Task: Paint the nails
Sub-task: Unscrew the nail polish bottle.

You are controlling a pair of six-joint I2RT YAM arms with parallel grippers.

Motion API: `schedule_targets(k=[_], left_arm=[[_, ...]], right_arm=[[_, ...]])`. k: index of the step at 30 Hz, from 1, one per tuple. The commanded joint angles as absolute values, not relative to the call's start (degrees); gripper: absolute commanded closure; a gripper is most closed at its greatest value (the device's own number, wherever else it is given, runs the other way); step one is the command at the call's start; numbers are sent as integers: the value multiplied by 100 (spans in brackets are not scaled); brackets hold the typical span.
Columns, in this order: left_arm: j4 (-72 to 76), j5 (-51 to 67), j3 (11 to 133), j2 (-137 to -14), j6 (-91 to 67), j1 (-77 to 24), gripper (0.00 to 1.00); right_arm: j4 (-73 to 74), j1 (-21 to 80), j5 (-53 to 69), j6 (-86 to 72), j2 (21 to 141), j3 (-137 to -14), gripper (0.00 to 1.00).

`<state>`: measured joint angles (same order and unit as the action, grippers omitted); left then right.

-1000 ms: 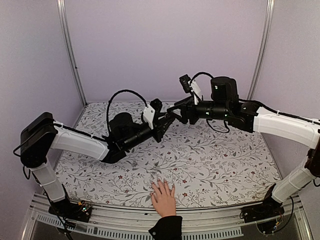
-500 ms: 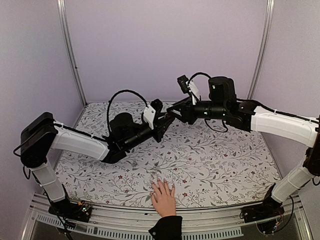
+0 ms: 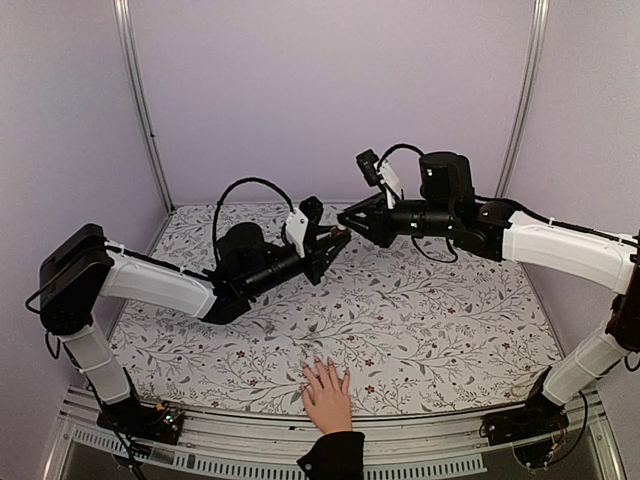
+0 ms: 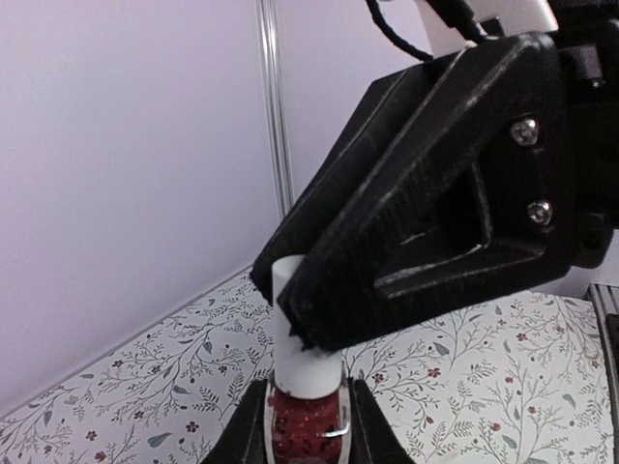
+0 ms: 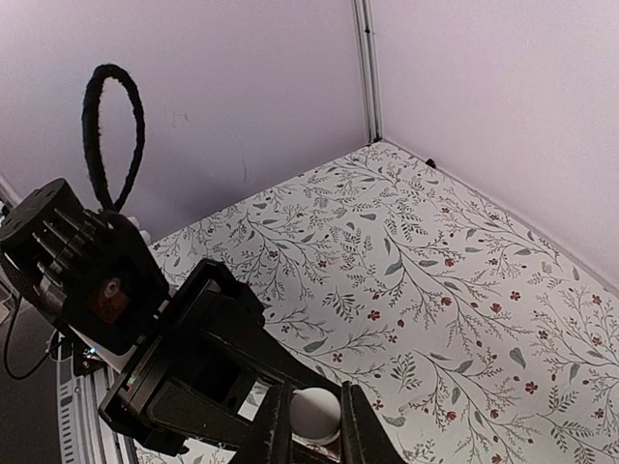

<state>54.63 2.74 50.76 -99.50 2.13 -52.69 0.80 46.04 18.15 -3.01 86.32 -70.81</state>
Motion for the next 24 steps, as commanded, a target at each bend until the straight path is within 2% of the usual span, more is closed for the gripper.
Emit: schedule_targets(k=[1, 10, 18, 24], left_arm=[[5036, 868, 5352, -9825, 16, -5126, 100], [5131, 2712, 5336, -9777, -393, -4859, 100], [6745, 6145, 5396, -10122, -1742, -4352, 100], [7576, 6854, 5513, -10334, -2523, -4298, 100]], right_arm=[[-153, 4663, 2542, -181, 8484, -6948, 90], [189, 4693, 3292, 527, 8404, -6873, 92], [523, 4733, 4149, 1094, 8317, -6892, 94], [678, 4815, 4663, 1391, 8297, -6909, 95]])
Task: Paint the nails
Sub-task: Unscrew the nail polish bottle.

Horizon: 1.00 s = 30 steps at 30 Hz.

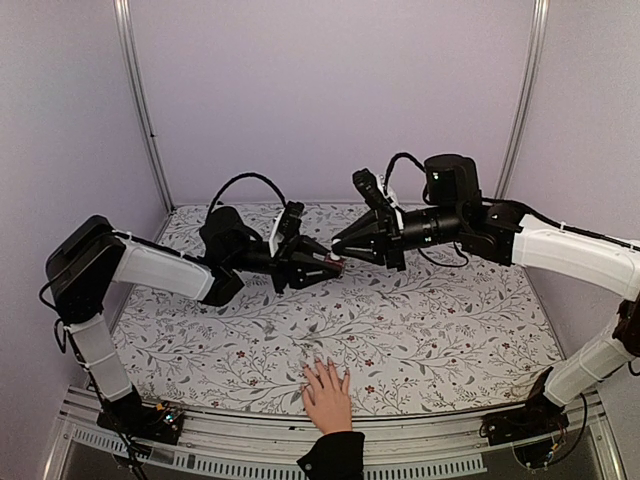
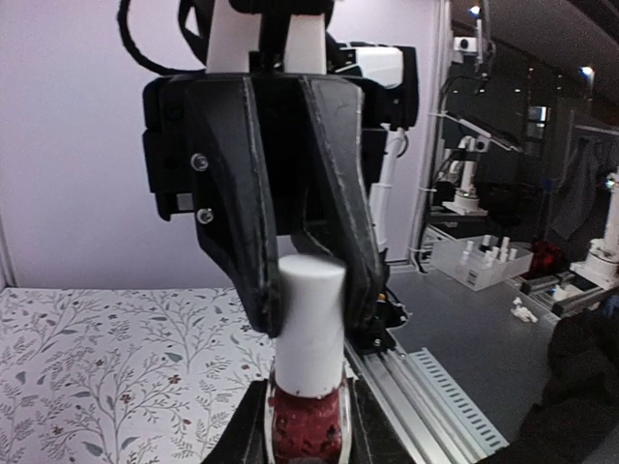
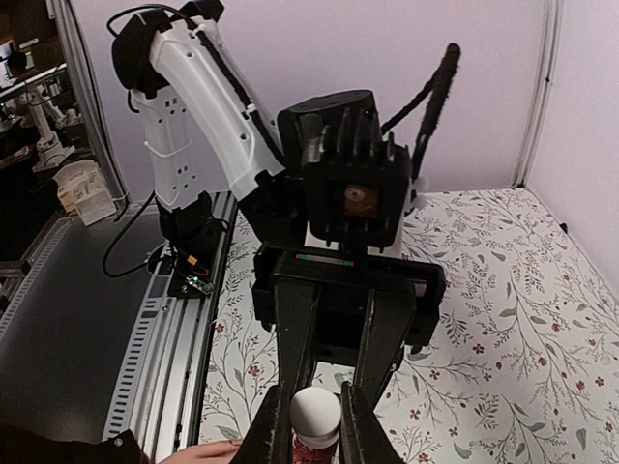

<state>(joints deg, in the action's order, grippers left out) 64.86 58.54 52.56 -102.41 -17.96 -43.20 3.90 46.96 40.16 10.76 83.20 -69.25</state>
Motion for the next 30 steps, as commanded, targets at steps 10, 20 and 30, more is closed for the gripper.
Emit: schedule_targets(k=[10, 20, 30], left_arm=[[9171, 7533, 5779, -10722, -4040, -4307, 100], [7086, 6824, 5716, -10309, -2405, -4326, 100], [6409, 5681, 5398, -9873, -1554, -4329, 100]], right_arm=[[804, 4896, 5169, 1678, 8279, -6943, 96], [811, 4904, 4904, 1617, 8233, -6947, 83], [442, 4892, 4293, 1193, 8002, -6798, 29]])
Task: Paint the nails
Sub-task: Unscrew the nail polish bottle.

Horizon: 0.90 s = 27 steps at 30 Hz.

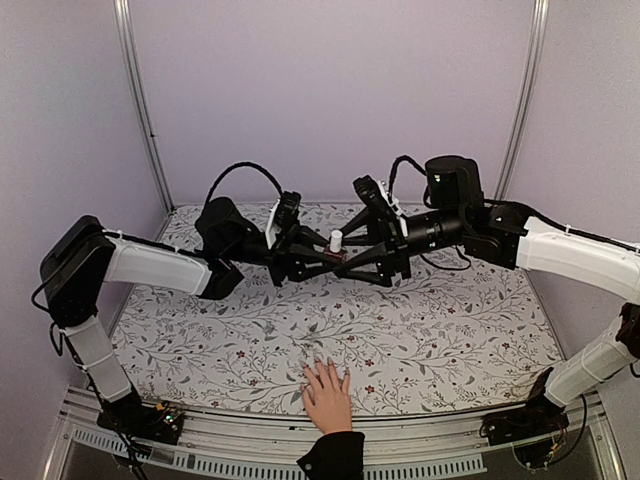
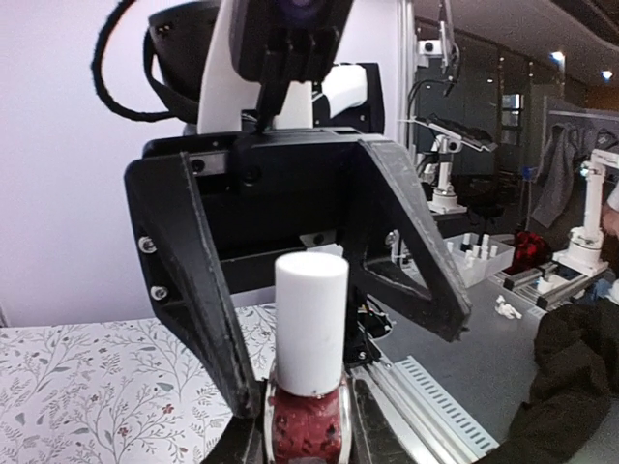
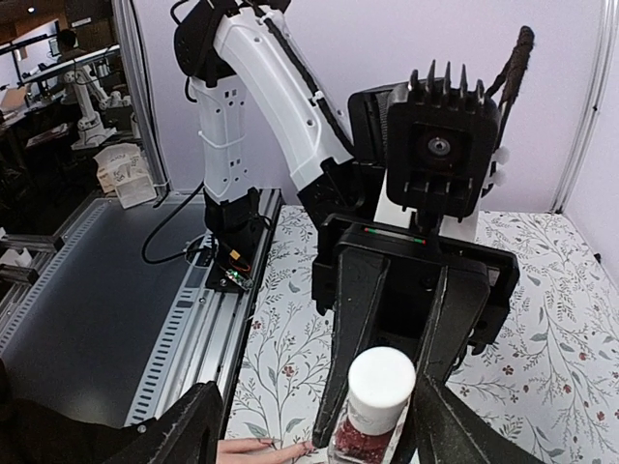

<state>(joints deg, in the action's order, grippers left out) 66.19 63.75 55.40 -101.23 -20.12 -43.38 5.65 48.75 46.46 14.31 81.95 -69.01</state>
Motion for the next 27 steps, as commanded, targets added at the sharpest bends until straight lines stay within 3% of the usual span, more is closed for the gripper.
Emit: schedule_targets(k=[1, 7, 14, 27], left_arm=[[6401, 5543, 5374, -9851, -1516, -4331, 100], [6355, 4368, 5097, -9613, -1135, -4449, 100], [5738, 2229, 4946, -9358, -469, -4764, 100], [5305, 1139, 5124, -9463, 126, -5159, 100]], right_arm=[[379, 4894, 4155, 1149, 7979, -6778, 27], [-79, 4878, 2975, 599, 7820, -6561, 23], [-314, 4878, 1531, 99, 7643, -6515, 23], [-124, 4882, 1033, -532, 8141, -7072, 38]])
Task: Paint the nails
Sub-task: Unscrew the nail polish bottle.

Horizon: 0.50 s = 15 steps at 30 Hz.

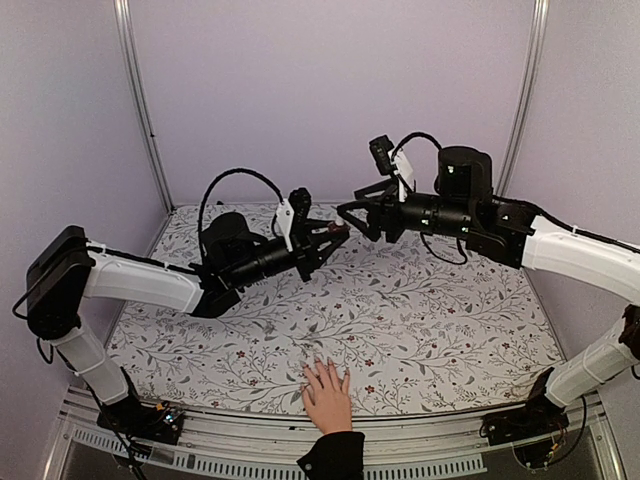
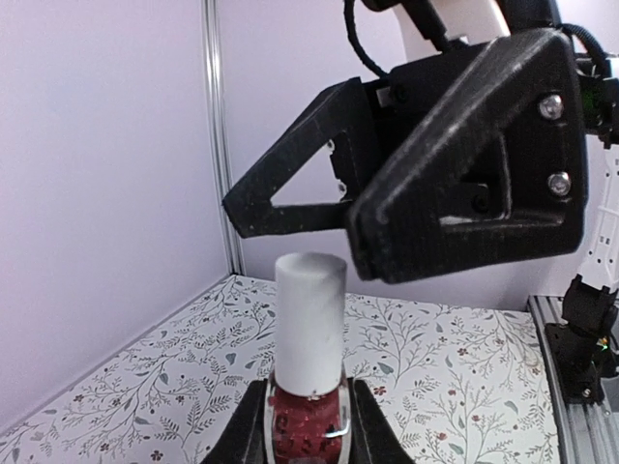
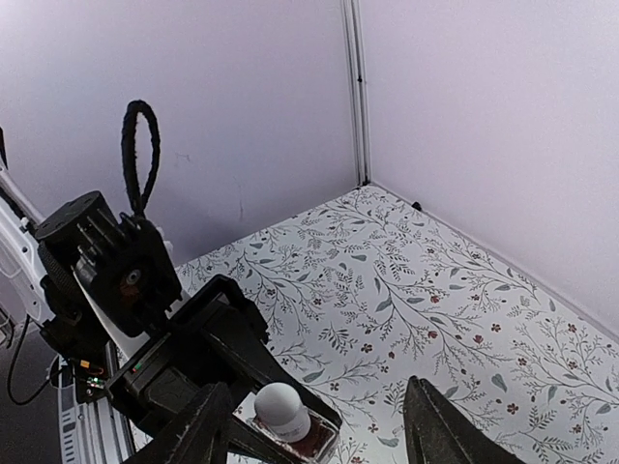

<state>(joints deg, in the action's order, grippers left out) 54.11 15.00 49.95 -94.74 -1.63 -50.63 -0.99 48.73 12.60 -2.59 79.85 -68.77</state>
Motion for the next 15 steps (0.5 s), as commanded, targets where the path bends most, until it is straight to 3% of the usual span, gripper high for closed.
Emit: schedule_targets(k=[1, 15], left_arm=[[5294, 1089, 5128, -9469, 137, -5168, 100], [4976, 306, 5198, -9504, 553, -5306, 100]], right_arm=[[-112, 4883, 1017, -566, 8187, -7103, 39], [-105, 4878, 1218, -949, 8588, -7241, 54]])
